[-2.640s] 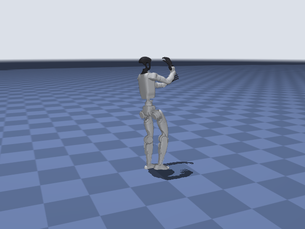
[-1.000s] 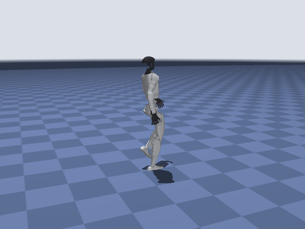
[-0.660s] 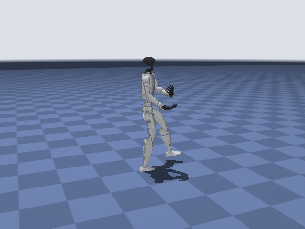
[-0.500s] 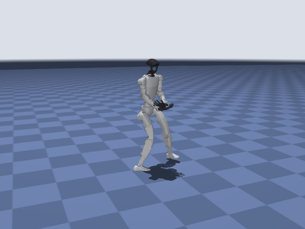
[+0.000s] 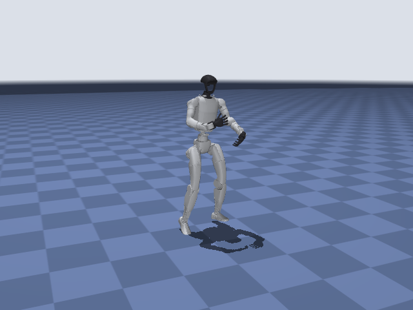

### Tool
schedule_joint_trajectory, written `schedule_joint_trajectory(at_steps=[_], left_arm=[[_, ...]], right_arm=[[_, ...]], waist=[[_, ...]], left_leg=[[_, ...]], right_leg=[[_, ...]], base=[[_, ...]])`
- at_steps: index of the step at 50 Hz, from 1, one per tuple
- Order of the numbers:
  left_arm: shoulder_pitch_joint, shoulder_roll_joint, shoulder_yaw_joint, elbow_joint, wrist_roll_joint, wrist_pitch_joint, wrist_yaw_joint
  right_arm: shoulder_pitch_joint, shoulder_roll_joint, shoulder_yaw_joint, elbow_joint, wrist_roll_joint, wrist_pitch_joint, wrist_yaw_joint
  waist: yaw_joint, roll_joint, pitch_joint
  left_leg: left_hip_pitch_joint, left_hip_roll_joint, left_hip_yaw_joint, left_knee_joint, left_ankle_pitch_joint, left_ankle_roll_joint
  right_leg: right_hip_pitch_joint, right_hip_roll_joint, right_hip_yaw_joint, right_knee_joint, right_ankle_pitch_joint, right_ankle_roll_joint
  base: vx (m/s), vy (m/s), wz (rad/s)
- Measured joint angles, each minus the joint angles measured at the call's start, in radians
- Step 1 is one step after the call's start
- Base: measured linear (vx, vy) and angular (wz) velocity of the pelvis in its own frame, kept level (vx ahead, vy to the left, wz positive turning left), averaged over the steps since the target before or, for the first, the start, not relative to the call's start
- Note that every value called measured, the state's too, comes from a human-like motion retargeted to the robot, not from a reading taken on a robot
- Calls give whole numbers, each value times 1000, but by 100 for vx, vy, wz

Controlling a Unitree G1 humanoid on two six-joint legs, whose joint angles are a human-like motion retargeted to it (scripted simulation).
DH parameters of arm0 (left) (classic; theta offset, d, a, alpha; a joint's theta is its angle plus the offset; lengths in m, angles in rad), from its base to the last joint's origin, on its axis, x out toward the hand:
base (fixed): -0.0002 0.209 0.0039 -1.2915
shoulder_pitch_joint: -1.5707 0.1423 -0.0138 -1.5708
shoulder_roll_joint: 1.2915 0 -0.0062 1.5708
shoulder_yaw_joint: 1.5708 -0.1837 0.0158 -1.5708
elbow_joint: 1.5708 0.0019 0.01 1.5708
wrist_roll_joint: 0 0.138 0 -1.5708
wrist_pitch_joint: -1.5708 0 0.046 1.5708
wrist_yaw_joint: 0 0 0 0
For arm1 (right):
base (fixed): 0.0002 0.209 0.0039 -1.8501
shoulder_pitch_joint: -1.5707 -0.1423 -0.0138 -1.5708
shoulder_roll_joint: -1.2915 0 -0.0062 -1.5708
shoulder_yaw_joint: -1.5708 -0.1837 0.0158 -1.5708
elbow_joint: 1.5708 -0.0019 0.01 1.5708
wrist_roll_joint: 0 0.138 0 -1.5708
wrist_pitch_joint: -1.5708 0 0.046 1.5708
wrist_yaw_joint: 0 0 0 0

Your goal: Kungfu

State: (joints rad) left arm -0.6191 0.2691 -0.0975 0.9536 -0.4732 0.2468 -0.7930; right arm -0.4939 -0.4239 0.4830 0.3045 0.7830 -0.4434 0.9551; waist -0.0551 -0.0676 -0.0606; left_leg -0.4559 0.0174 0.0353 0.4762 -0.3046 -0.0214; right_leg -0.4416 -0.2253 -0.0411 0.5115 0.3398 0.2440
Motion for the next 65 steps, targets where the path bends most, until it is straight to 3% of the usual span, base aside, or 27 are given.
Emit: schedule_joint_trajectory(at_steps=[2, 5, 7, 11, 14, 22, 25, 31, 36, 40, 42, 47, 48, 50, 52, 53, 57, 62, 65], left_arm=[[69, -1, 16, 31, 50, 17, 10], [180, -47, 2, 46, 124, 56, -69], [250, -86, -54, 51, 195, 96, -149], [360, -127, -170, 98, 353, 164, -347], [409, -159, -205, 125, 361, 192, -380], [439, -182, -195, 114, 344, 149, -344], [428, -179, -190, 112, 334, 140, -326], [378, -198, -168, 112, 191, 102, -217], [325, -244, -127, 93, 5, 25, -116], [263, -310, -79, 57, -172, -56, -44], [216, -353, -59, 37, -230, -91, -40], [147, -425, -78, -1, -324, -114, -155], [156, -433, -85, 2, -314, -105, -207], [177, -435, -106, 12, -287, -78, -312], [200, -437, -115, 32, -277, -66, -345], [212, -446, -122, 52, -289, -69, -338], [254, -473, -122, 152, -392, -65, -250], [283, -420, -83, 180, -381, -92, -174], [290, -354, -25, 167, -259, -132, -150]], right_arm=[[-169, -78, -31, -74, 132, 27, -29], [-497, -231, -109, -96, 243, -22, -154], [-707, -335, -139, -41, 251, -51, -248], [-973, -476, -227, 116, 224, 60, -335], [-1075, -492, -286, 186, 187, 88, -385], [-1015, -440, -371, 146, 10, -134, -625], [-950, -428, -362, 129, 3, -141, -638], [-808, -331, -357, 105, 27, -41, -509], [-654, -112, -334, 98, 16, 59, -433], [-491, 122, -284, 105, 98, 205, -321], [-407, 215, -259, 119, 187, 329, -249], [-167, 420, -214, 181, 420, 640, -190], [-109, 467, -206, 197, 441, 669, -202], [-29, 478, -176, 178, 499, 716, -254], [9, 448, -127, 138, 510, 722, -279], [29, 436, -117, 116, 481, 729, -267], [53, 405, -86, 46, 427, 730, -222], [-34, 348, -152, -113, 505, 630, -277], [-127, 250, -272, -238, 506, 501, -319]], waist=[[-1, 1, -33], [0, 8, -65], [-10, 6, -81], [-77, 22, -110], [-128, 42, -118], [-183, 64, -120], [-188, 67, -114], [-188, 73, -95], [-186, 79, -61], [-190, 53, 20], [-173, 21, 70], [-140, -7, 146], [-144, 1, 144], [-104, 10, 143], [-59, -7, 148], [-62, 20, 161], [-68, 52, 136], [-87, 79, 99], [-69, 68, 82]], left_leg=[[94, 17, 59, -130, 54, 10], [185, 57, 143, -267, 120, -1], [208, 57, 170, -327, 153, 2], [197, 66, 95, -373, 186, 21], [179, 79, 42, -375, 188, 34], [201, 69, -1, -359, 173, 81], [226, 53, 0, -370, 169, 77], [248, 34, 26, -387, 179, 39], [244, 16, 63, -382, 186, 12], [185, -11, 73, -265, 158, -21], [95, -38, 80, -130, 132, -54], [-75, -117, 89, 114, -1, -23], [-124, -123, 79, 178, -35, -21], [-231, -117, 94, 305, -89, -24], [-301, -117, 124, 369, -109, -44], [-323, -121, 98, 388, -109, -44], [-356, -154, 77, 387, -93, -55], [-287, -164, 42, 320, 9, -88], [-223, -170, 66, 274, 154, -119]], right_leg=[[-68, 47, -110, 161, -132, 5], [-195, 152, -217, 434, -302, 18], [-269, 140, -315, 622, -404, 18], [-373, 144, -446, 900, -536, 18], [-443, 173, -482, 1030, -591, 18], [-527, 212, -427, 1127, -611, 18], [-519, 203, -404, 1107, -621, 17], [-475, 201, -381, 1021, -614, 4], [-425, 253, -312, 887, -581, 12], [-343, 291, -176, 706, -544, 17], [-297, 294, -71, 586, -515, 11], [-178, 248, 70, 249, -418, -84], [-156, 218, 54, 190, -491, -130], [-171, 217, 65, 232, -752, -355], [-264, 204, 77, 297, -743, -365], [-309, 195, 35, 340, -738, -370], [-294, 170, 2, 314, -774, -405], [-214, 155, -35, 242, -746, -412], [-122, 171, -13, 154, -715, -417]], base=[[30, 41, -121], [24, 10, -66], [23, -2, 9], [22, -22, 84], [15, -9, 71], [12, 9, 25], [6, 11, 13], [-5, 4, -10], [-17, 1, -30], [-33, 3, 0], [-45, -1, 12], [-32, -10, 60], [-19, -18, 85], [-32, -20, 26], [-44, -14, 11], [-35, 1, 80], [-17, 0, 75], [-5, -3, 39], [12, 4, -4]])
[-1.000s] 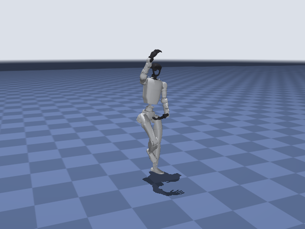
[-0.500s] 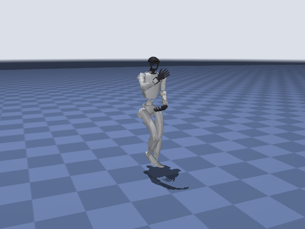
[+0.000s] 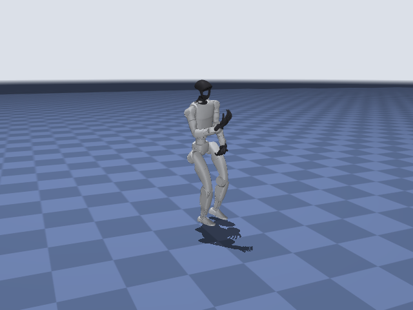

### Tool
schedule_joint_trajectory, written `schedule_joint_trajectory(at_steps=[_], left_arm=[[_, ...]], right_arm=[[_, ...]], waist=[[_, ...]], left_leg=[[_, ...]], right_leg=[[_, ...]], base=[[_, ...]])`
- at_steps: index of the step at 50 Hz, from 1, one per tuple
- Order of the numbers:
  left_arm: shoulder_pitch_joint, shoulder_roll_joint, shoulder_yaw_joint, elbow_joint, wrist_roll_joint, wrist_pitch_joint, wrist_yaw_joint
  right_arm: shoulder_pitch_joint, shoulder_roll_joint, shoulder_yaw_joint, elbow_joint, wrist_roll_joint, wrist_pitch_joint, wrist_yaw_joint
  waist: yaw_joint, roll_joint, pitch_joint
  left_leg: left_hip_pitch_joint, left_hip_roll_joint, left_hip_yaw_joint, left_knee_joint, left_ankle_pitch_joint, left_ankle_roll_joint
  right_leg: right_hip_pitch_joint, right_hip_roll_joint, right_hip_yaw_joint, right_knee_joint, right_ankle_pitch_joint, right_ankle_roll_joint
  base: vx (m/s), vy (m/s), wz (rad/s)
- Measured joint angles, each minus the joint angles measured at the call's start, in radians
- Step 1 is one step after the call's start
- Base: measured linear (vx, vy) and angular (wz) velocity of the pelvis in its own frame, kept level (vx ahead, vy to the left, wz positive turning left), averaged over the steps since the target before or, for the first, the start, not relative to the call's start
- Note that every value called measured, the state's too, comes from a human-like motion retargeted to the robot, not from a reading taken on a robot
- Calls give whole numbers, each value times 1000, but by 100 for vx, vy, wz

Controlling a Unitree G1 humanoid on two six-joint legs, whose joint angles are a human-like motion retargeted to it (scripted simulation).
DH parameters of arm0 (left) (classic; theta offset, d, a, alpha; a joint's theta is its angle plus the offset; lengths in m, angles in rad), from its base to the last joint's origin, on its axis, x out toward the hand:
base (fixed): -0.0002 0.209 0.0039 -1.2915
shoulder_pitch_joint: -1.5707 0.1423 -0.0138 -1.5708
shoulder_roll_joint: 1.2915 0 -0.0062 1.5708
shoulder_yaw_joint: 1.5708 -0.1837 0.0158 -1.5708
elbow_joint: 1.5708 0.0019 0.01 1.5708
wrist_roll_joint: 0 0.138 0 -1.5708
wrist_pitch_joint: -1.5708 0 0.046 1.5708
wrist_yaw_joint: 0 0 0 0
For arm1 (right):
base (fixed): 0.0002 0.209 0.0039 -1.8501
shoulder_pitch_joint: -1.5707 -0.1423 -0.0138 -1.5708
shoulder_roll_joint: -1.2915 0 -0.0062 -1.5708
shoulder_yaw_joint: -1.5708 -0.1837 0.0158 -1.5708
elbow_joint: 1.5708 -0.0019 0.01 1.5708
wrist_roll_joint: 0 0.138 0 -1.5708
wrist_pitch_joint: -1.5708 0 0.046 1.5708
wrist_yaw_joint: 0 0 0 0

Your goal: Kungfu

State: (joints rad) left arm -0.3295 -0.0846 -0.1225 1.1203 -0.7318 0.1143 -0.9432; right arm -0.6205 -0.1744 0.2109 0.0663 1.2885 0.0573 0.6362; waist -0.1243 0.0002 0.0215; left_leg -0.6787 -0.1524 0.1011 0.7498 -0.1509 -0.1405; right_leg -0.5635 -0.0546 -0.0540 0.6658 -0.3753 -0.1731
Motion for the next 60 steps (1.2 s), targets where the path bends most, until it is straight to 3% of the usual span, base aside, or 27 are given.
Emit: schedule_joint_trajectory(at_steps=[3, 5, 6, 8, 10, 13, 15, 17, 20, 24, 26, 29, 31, 33, 35, 38, 43, 47, 50, 56, 60], left_arm=[[3, 81, 63, -8, 169, -100, 64], [-11, 144, 110, -12, 298, -186, 126], [-11, 186, 136, -11, 363, -228, 162], [-11, 273, 187, -5, 488, -313, 236], [-3, 356, 229, 4, 576, -387, 315], [-2, 476, 297, 43, 621, -464, 440], [12, 542, 340, 92, 618, -504, 528], [26, 595, 391, 149, 585, -521, 606], [48, 630, 484, 216, 494, -520, 670], [95, 589, 597, 238, 333, -525, 686], [104, 534, 649, 213, 273, -538, 687], [115, 443, 672, 169, 192, -583, 700], [128, 397, 651, 150, 146, -615, 716], [145, 360, 628, 145, 131, -639, 732], [159, 332, 602, 155, 147, -649, 737], [171, 313, 560, 182, 182, -648, 711], [184, 301, 533, 217, 256, -648, 727], [186, 295, 517, 212, 275, -662, 755], [188, 286, 515, 186, 280, -663, 756], [219, 263, 517, 60, 266, -653, 734], [255, 250, 520, -48, 247, -649, 734]], right_arm=[[-89, -141, -154, -99, -82, -164, -50], [-146, -240, -266, -153, -175, -272, -107], [-166, -280, -321, -172, -226, -324, -151], [-200, -350, -426, -213, -338, -431, -265], [-223, -415, -511, -253, -454, -552, -401], [-252, -498, -595, -319, -647, -700, -680], [-262, -531, -624, -363, -796, -750, -915], [-265, -552, -643, -407, -937, -795, -1118], [-276, -598, -665, -451, -1052, -850, -1265], [-237, -613, -676, -505, -1032, -830, -1224], [-218, -625, -688, -516, -1002, -821, -1190], [-184, -653, -717, -514, -970, -825, -1187], [-170, -672, -733, -509, -969, -837, -1196], [-155, -686, -747, -512, -954, -835, -1200], [-140, -701, -760, -522, -917, -823, -1195], [-125, -718, -786, -532, -868, -813, -1170], [-96, -738, -804, -529, -844, -791, -1150], [-77, -752, -801, -526, -833, -782, -1121], [-65, -755, -790, -527, -817, -768, -1098], [-44, -735, -735, -513, -852, -739, -1025], [-33, -691, -652, -442, -884, -717, -968]], waist=[[10, -4, -16], [-10, -17, -45], [-15, -27, -62], [0, -15, -68], [38, -13, -68], [78, -61, -48], [120, -103, -19], [153, -107, 22], [126, -129, 22], [117, -171, 16], [123, -190, 20], [140, -204, 2], [137, -189, -17], [131, -159, -42], [129, -121, -65], [112, -83, -90], [61, -62, -133], [40, -58, -149], [47, -65, -151], [95, -64, -150], [157, -67, -145]], left_leg=[[-9, 27, 102, 58, 280, -109], [-53, 95, 314, 125, 503, -121], [-68, 176, 387, 190, 529, -121], [-138, 319, 405, 357, 471, -121], [-268, 343, 313, 448, 451, -121], [-369, 303, 249, 235, 546, -121], [-332, 390, 182, -41, 549, -121], [-291, 549, 181, -285, 458, -29], [-319, 606, 240, -508, 206, 94], [-402, 590, 94, -353, 212, 61], [-454, 552, 47, -141, 206, 82], [-501, 559, 128, 204, 165, 143], [-520, 590, 179, 422, 140, 199], [-531, 612, 196, 609, 135, 219], [-524, 609, 204, 748, 152, 198], [-499, 542, 219, 883, 186, 118], [-447, 433, 272, 972, 221, -8], [-433, 367, 275, 970, 252, -71], [-420, 355, 270, 955, 254, -71], [-399, 418, 252, 914, 243, -3], [-374, 424, 252, 836, 269, -6]], right_leg=[[76, -38, -13, -74, 38, 23], [75, -102, -34, -92, 54, 51], [90, -102, -49, -118, 65, 44], [150, -52, -81, -191, 99, 25], [193, -21, -70, -243, 135, 22], [185, -73, 1, -218, 148, 42], [235, -63, 50, -245, 159, 14], [299, -28, 79, -289, 178, -9], [292, -75, 93, -304, 181, -1], [257, -133, 145, -243, 156, 20], [238, -170, 167, -218, 150, 26], [198, -205, 188, -182, 137, 28], [178, -205, 184, -167, 130, 27], [163, -189, 173, -170, 129, 24], [156, -161, 157, -190, 136, 22], [148, -144, 129, -234, 152, 39], [124, -154, 83, -283, 176, 58], [109, -165, 49, -306, 192, 64], [104, -172, 30, -318, 199, 64], [109, -163, -48, -317, 197, 43], [140, -169, -113, -323, 195, 46]], base=[[8, 18, 29], [2, 24, 105], [-1, -9, 82], [4, -27, -6], [5, -4, -75], [-9, 17, -88], [-4, -23, -146], [-14, -25, -126], [-19, 1, -6], [1, 6, -19], [-8, 15, -7], [-1, 13, 14], [11, 11, 32], [14, 9, 27], [10, 3, 23], [2, -1, 43], [4, -5, 60], [8, -4, 51], [9, -3, 36], [21, -1, 40], [26, 4, 52]])
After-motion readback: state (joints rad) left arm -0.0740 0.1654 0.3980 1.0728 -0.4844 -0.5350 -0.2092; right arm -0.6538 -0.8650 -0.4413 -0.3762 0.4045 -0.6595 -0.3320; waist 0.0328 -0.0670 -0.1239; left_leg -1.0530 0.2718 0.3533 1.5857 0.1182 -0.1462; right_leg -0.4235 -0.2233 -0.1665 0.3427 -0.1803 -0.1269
